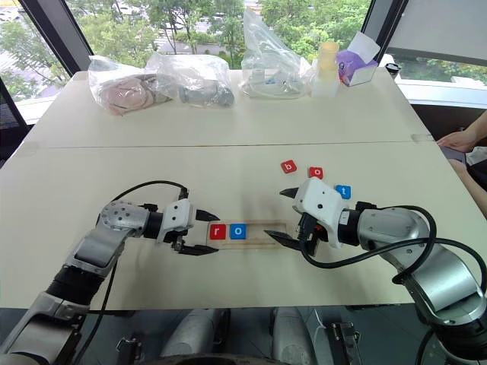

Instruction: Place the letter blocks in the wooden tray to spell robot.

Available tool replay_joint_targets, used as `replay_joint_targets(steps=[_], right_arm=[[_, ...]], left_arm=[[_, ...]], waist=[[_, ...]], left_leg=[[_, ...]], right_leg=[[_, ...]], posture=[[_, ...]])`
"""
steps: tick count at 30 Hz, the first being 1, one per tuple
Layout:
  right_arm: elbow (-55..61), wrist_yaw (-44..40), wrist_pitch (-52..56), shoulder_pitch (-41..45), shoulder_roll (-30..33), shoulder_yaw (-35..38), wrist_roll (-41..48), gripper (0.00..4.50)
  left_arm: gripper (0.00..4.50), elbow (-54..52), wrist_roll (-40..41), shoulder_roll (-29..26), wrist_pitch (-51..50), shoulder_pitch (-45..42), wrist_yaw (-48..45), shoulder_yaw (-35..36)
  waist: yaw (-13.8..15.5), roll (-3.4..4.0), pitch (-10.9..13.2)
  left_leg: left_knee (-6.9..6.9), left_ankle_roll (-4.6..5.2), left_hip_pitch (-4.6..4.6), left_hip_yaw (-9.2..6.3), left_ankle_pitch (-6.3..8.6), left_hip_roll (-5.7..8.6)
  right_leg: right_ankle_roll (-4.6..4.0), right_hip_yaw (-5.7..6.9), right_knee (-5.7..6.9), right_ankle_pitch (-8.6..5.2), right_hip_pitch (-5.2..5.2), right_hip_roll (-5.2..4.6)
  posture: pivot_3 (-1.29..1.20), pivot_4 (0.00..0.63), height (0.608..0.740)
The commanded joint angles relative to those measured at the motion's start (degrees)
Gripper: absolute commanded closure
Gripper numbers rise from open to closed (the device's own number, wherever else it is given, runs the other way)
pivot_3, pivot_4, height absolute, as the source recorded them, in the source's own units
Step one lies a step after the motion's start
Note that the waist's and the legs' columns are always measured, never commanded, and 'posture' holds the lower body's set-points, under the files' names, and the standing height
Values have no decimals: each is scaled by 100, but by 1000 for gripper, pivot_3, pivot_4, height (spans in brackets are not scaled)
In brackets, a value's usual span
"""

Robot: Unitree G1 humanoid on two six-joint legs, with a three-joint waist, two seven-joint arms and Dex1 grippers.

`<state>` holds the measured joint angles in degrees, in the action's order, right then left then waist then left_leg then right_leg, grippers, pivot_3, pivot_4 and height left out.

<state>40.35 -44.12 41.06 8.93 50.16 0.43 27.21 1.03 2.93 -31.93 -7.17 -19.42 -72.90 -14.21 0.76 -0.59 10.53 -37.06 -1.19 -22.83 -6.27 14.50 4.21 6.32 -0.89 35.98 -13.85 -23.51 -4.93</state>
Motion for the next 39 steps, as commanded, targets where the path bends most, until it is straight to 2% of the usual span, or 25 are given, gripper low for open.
replay_joint_targets(steps=[1, 6, 8, 9, 13, 20, 24, 26, 31, 39], right_arm=[[196, 12, -5, 27, 39, 20, -5, 0], [175, 15, -15, 25, 46, 37, -18, 0], [153, 40, -30, 34, 38, 38, -50, 0], [134, 67, -49, 49, 26, 26, -89, 0], [-156, 432, -20, 275, -190, -111, -385, 0], [-1358, 1887, 684, 1240, -1466, -496, -1065, 0], [-2147, 2395, 876, 1736, -2047, -683, -1426, 0], [-2436, 2538, 891, 1877, -2221, -705, -1563, 0], [-3964, 2758, 391, 2613, -2966, -923, -1914, 0], [-5476, 2801, -175, 3240, -3345, -992, -2317, 0]], left_arm=[[1387, -40, -186, -90, -79, 252, 13, -432], [1387, 24, -172, -106, -267, 209, 130, -448], [329, 102, -153, -89, -319, 177, 170, -433], [48, 142, -138, -98, -322, 175, 174, -424], [48, 292, -149, -220, -244, 218, 255, -321], [48, 487, -6, -701, 58, 549, 449, 122], [48, 454, 311, -961, 262, 786, 485, 467], [48, 425, 432, -1026, 345, 860, 514, 562], [48, -227, 1306, -1340, 68, 1423, 370, 1291], [48, -1234, 2167, -1590, -708, 1938, 375, 1875]], waist=[[0, 3, -2], [1, 9, -6], [3, 12, -7], [4, 12, -7], [-6, 16, -12], [-138, 25, -26], [-223, 28, -28], [-227, 31, -29], [-341, 32, -27], [-279, 35, -23]], left_leg=[[0, 0, 0, 0, 0, 0], [1, 0, 1, 1, 0, 0], [1, 0, 3, 1, 0, 0], [1, 0, 7, 1, 0, 0], [2, 1, 15, 3, 1, 0], [14, 0, 37, 3, 1, -11], [33, -2, 44, 4, -1, -19], [62, -19, 50, 4, -12, -21], [93, -30, 51, 3, -20, -28], [94, -31, 28, 8, -21, -9]], right_leg=[[0, 0, -1, 0, 0, 0], [-6, 0, -1, -4, 1, 0], [-6, 1, -2, -4, 4, 0], [-6, 1, -2, -4, 8, 0], [-10, 0, -2, -9, 13, -1], [-18, -10, 2, -11, 19, 11], [-31, -22, 11, -9, 4, 25], [-34, -24, 15, -3, -8, 27], [-43, -24, 21, -2, -26, 37], [-40, -26, 17, 0, -46, 29]], posture=[[0, 150, 740], [0, 150, 740], [0, 150, 740], [0, 150, 740], [0, 150, 740], [0, 150, 740], [0, 150, 740], [0, 150, 740], [0, 150, 740], [0, 150, 740]])
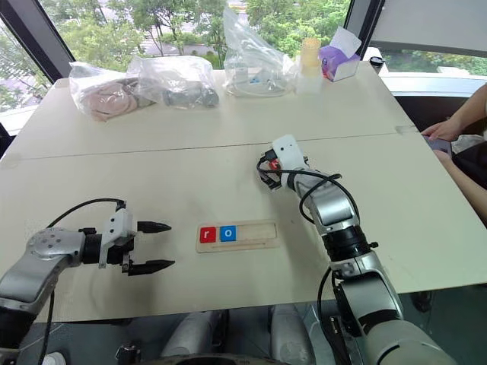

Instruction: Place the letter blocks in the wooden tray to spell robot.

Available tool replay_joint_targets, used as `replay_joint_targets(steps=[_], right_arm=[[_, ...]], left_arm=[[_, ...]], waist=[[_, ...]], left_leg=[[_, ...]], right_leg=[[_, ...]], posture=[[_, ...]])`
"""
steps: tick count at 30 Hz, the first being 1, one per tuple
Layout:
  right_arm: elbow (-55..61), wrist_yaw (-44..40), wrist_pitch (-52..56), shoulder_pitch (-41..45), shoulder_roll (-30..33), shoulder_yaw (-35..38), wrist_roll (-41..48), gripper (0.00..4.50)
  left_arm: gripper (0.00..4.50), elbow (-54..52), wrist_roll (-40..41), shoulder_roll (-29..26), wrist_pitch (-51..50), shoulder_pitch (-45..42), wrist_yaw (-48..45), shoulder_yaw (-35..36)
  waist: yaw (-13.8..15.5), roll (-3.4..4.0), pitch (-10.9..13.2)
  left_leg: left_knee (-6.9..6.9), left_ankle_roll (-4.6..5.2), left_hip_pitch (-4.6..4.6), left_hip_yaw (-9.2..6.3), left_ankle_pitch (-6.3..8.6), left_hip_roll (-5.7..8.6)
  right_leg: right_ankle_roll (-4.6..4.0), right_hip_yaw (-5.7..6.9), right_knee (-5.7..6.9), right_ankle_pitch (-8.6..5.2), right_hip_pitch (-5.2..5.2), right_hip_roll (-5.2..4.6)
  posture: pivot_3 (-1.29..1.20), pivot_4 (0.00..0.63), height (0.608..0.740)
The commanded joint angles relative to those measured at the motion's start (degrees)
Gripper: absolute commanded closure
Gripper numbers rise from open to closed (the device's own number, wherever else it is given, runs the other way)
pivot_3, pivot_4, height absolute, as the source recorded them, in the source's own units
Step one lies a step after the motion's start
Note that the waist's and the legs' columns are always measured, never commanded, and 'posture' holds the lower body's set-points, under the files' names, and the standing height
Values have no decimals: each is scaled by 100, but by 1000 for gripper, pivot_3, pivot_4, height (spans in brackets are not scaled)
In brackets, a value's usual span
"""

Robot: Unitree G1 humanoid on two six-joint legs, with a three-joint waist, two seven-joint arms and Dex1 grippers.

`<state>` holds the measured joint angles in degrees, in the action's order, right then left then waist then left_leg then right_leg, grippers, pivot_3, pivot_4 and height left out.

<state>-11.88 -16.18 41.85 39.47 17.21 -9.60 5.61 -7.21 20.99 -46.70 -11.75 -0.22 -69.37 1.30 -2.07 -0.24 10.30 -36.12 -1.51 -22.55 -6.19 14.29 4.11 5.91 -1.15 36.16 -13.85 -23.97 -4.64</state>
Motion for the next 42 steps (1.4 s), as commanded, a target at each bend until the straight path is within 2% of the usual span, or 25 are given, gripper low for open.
replay_joint_targets(steps=[1, 4, 8, 11, 15, 16, 19, 22, 28, 31, 35, 40, 42], right_arm=[[-465, 40, -309, 266, -103, 14, -205, 0], [-960, 60, -359, 457, -232, 55, -248, 0], [-1224, 66, -314, 546, -310, 112, -305, 0], [-1211, 62, -129, 554, -433, 233, -207, 877], [-897, 75, 215, 458, -470, 337, -206, 2958], [-819, 71, 270, 433, -461, 338, -217, 3313], [-57, 33, 770, 180, -344, 366, -192, 3296], [1302, -70, 1448, -178, -31, 430, -147, 3296], [4327, -92, 3898, -1293, 472, 1294, 208, 3296], [5395, 10, 4987, -1942, 218, 1850, 234, 3296], [5700, 370, 5065, -2768, -466, 2235, 193, 3296], [5729, 670, 5065, -3122, -966, 2406, 201, 3296], [5740, 714, 5065, -3099, -1022, 2502, 218, 2237]], left_arm=[[48, -549, 567, -120, -438, 19, 50, 441], [48, -884, 1127, -122, -1004, -80, 186, 745], [48, -1103, 1384, -163, -1406, -231, 327, 903], [0, -1214, 1647, -186, -1706, -486, 424, 1003], [0, -1184, 1720, -152, -1843, -720, 520, 984], [0, -1168, 1714, -142, -1849, -759, 532, 976], [0, -1038, 1648, -103, -1835, -945, 516, 874], [0, -903, 1560, -2, -1795, -1152, 507, 708], [0, -812, 1552, 138, -1774, -1364, 415, 462], [0, -680, 1458, 153, -1671, -1491, 310, 344], [0, -456, 1388, 263, -1598, -1818, 254, 224], [0, -349, 1294, 378, -1508, -1969, 230, 115], [0, -327, 1248, 404, -1473, -1991, 219, 72]], waist=[[2, 0, 0], [-27, 0, 0], [-45, 1, -1], [-43, 1, -1], [-25, 0, -1], [-18, 0, -1], [3, 0, -1], [46, 2, 0], [116, 3, 1], [132, 2, 0], [117, 1, 0], [116, -2, -3], [119, -3, -4]], left_leg=[[0, 0, 0, -1, 0, 1], [1, 0, 3, 0, 0, -1], [0, -4, 9, -2, -2, -4], [0, -4, 12, -2, -3, -4], [-2, -5, 12, -2, -3, -3], [-3, -5, 12, -2, -3, -2], [0, -6, 11, -3, -3, -1], [2, -6, 2, -3, -3, -1], [1, -5, -18, -2, -3, -2], [2, -5, -21, -6, -3, -5], [-3, -5, -20, 2, -3, -5], [-2, -6, 4, 2, -4, -5], [-1, -6, 7, 0, -4, -5]], right_leg=[[0, 0, 0, 0, 0, 0], [0, 0, 4, 0, 0, 2], [-1, 0, 8, 1, 3, 10], [-1, 0, 9, 1, 5, 12], [-1, 0, 9, 1, 8, 11], [-1, 0, 9, 1, 8, 10], [-1, 1, 8, 0, 8, 9], [0, 1, 6, 0, 0, 9], [0, 0, 5, 0, -21, 8], [-1, 3, 6, -1, -22, 8], [-1, 0, 6, -1, -22, 9], [1, 0, 4, -2, 2, 10], [1, 2, 4, -3, 6, 10]], posture=[[0, 150, 740], [0, 150, 740], [0, 150, 740], [0, 150, 740], [0, 150, 740], [0, 150, 740], [0, 150, 740], [0, 150, 740], [0, 150, 740], [0, 150, 740], [0, 150, 740], [0, 150, 740], [0, 150, 740]])
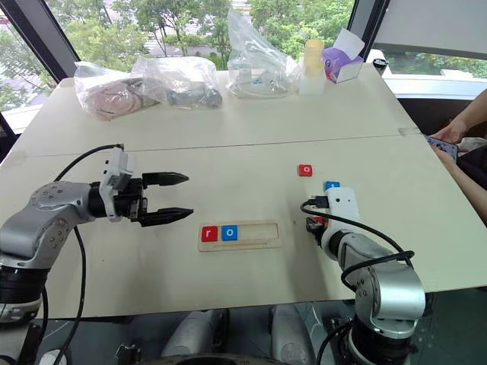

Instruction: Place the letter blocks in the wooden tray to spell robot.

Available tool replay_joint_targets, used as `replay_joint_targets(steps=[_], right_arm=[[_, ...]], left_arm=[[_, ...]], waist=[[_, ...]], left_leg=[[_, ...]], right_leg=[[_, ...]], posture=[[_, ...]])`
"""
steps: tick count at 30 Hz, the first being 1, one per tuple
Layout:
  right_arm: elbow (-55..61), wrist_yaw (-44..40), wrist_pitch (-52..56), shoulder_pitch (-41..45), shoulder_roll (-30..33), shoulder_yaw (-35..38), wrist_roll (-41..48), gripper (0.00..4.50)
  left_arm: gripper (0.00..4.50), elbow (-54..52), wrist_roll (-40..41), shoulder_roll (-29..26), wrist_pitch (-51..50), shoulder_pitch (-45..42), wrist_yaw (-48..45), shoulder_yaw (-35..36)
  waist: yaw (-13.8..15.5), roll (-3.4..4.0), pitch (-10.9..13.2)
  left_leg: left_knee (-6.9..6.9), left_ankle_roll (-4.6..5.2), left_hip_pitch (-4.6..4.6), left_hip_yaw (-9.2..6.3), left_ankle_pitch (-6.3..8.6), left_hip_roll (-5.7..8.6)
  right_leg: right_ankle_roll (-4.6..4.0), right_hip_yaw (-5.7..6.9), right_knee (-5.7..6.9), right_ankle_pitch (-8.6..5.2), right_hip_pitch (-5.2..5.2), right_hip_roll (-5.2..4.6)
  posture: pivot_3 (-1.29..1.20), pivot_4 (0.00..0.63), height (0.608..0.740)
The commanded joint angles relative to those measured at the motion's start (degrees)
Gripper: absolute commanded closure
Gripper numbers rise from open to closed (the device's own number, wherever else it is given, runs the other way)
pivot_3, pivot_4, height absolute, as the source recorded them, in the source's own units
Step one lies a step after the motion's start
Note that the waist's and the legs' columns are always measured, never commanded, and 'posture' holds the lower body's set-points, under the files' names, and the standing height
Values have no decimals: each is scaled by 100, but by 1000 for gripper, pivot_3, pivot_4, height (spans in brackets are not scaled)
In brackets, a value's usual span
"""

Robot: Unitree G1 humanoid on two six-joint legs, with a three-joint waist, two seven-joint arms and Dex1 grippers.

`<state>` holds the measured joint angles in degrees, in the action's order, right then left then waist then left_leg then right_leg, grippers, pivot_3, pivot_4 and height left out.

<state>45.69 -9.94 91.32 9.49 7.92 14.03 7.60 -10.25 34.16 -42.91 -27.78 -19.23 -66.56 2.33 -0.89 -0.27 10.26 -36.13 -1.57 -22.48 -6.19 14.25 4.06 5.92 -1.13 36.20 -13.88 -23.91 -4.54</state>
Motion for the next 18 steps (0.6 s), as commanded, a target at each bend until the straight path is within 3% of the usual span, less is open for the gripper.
replay_joint_targets(steps=[1, 4, 7, 10, 12, 15, 18], right_arm=[[22, -52, 118, -26, 57, 153, 145, 1852], [114, -1016, -258, 202, 1687, -277, 664, 252], [-165, -2140, -1344, 174, 3067, -504, 1026, 94], [-1047, -3927, -4052, -184, 4567, -794, 816, 94], [-1761, -4776, -5420, -429, 5012, -935, 742, 94], [-2662, -5460, -6571, -422, 5202, -1110, 715, 94], [-4035, -6022, -7328, 288, 5003, -1579, 567, 94]], left_arm=[[0, -21, -85, 30, 147, -96, -65, -46], [0, -24, -116, 43, 185, -98, -65, -66], [0, -25, -151, 83, 221, -117, -39, -87], [0, -59, -193, 157, 270, -140, 26, -108], [0, -99, -199, 183, 267, -128, 55, -111], [0, -142, -205, 196, 268, -109, 81, -110], [0, -221, -204, 179, 275, -14, 134, -34]], waist=[[2, 0, 0], [20, 11, 9], [10, 8, 13], [0, 5, 16], [-3, -6, 21], [-10, -23, 32], [-27, -32, 44]], left_leg=[[0, 0, 0, 0, 0, 0], [-7, 0, -2, 0, 0, 7], [-14, 6, 0, 6, 2, 10], [-6, 10, 6, 6, 5, 3], [-3, 13, 7, 11, 7, 2], [-8, 17, 9, 11, 9, 2], [-17, 17, 12, 16, 9, 5]], right_leg=[[0, 0, 0, 0, 1, 0], [-1, 2, -7, 0, 9, -7], [5, 4, -20, -6, 22, -14], [23, 13, -21, -15, 30, -9], [29, 17, -23, -20, 36, -9], [31, 14, -24, -19, 39, -12], [30, 4, -22, -16, 40, -16]], posture=[[0, 150, 740], [0, 150, 740], [0, 150, 740], [0, 150, 740], [0, 150, 740], [0, 150, 740], [0, 150, 740]])
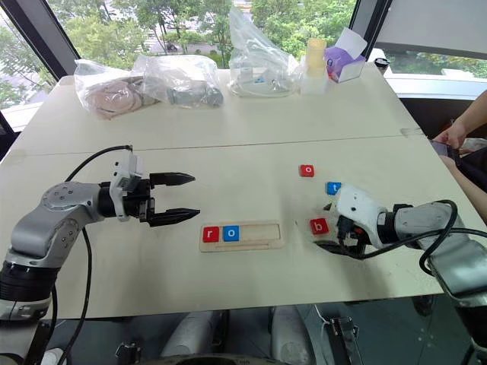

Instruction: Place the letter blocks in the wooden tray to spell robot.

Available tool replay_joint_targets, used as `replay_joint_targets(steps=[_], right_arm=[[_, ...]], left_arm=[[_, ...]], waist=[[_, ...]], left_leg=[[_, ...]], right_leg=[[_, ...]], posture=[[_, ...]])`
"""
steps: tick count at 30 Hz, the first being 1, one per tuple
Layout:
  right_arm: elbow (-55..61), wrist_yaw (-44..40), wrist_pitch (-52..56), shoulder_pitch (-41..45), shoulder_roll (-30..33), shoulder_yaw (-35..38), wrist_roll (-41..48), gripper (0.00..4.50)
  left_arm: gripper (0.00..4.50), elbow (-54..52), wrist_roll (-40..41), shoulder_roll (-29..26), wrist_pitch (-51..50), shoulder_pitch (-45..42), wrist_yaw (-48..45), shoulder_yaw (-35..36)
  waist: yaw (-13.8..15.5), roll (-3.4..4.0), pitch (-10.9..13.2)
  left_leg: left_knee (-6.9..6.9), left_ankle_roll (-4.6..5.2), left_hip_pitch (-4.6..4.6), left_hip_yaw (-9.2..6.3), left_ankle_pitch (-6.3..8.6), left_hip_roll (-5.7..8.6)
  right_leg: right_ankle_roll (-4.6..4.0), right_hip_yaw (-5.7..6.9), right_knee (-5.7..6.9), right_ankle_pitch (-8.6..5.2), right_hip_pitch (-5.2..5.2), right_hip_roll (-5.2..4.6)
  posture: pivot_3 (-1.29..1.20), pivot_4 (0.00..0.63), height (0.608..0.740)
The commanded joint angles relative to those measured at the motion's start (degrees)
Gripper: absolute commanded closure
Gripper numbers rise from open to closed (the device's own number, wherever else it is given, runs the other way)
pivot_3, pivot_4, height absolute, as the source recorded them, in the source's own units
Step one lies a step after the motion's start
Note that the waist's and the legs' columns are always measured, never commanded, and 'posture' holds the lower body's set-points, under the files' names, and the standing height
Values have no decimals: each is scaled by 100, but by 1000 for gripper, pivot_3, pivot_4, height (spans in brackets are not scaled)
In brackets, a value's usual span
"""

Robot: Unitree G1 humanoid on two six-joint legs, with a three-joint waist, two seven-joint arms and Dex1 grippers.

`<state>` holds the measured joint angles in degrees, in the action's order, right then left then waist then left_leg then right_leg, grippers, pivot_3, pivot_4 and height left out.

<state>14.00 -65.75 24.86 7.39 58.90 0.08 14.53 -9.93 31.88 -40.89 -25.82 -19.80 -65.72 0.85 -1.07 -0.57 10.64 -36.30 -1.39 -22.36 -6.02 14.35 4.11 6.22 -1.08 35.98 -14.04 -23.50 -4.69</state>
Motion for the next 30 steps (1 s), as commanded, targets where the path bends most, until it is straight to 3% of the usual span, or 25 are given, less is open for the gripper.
replay_joint_targets(steps=[1, 10, 13, 18, 24, 30], right_arm=[[-1222, -565, -905, 703, -154, -342, -218, 94], [-2367, -1013, -1699, 1238, -445, -932, -676, 94], [-2348, -1032, -1720, 1223, -495, -906, -629, 970], [-2146, -954, -1726, 1216, -515, -789, -595, 3365], [-924, -778, -913, 1300, -562, -713, -249, 3355], [424, -311, 211, 1381, -1124, -1330, -186, 3355]], left_arm=[[0, -272, 24, -29, 76, 70, 63, 135], [0, -702, 196, -238, -7, 513, -40, 274], [0, -858, 351, -373, -61, 635, -211, 286], [0, -932, 448, -635, -23, 744, -541, 284], [0, -695, 374, -629, 45, 529, -578, 241], [0, -620, 301, -547, 139, 477, -500, 175]], waist=[[-12, -5, 8], [42, -6, 9], [45, -6, 9], [43, -5, 8], [38, -2, 10], [42, -6, 9]], left_leg=[[-1, 0, 0, 1, 0, 0], [4, -4, -3, -10, 0, 0], [4, -5, -3, -11, 1, 0], [1, -6, -2, -11, 0, -1], [2, -6, -2, -11, 0, -1], [4, -6, -6, -16, 1, -4]], right_leg=[[-2, -2, 0, 1, 0, 0], [-8, 0, 1, 3, -5, -1], [-8, 0, 1, 3, -5, -2], [-11, 0, 2, 2, -3, -3], [-13, -2, 4, 1, -6, -4], [-10, 0, 2, 2, -8, -7]], posture=[[0, 150, 740], [0, 150, 740], [0, 150, 740], [0, 150, 740], [0, 150, 740], [0, 150, 740]])
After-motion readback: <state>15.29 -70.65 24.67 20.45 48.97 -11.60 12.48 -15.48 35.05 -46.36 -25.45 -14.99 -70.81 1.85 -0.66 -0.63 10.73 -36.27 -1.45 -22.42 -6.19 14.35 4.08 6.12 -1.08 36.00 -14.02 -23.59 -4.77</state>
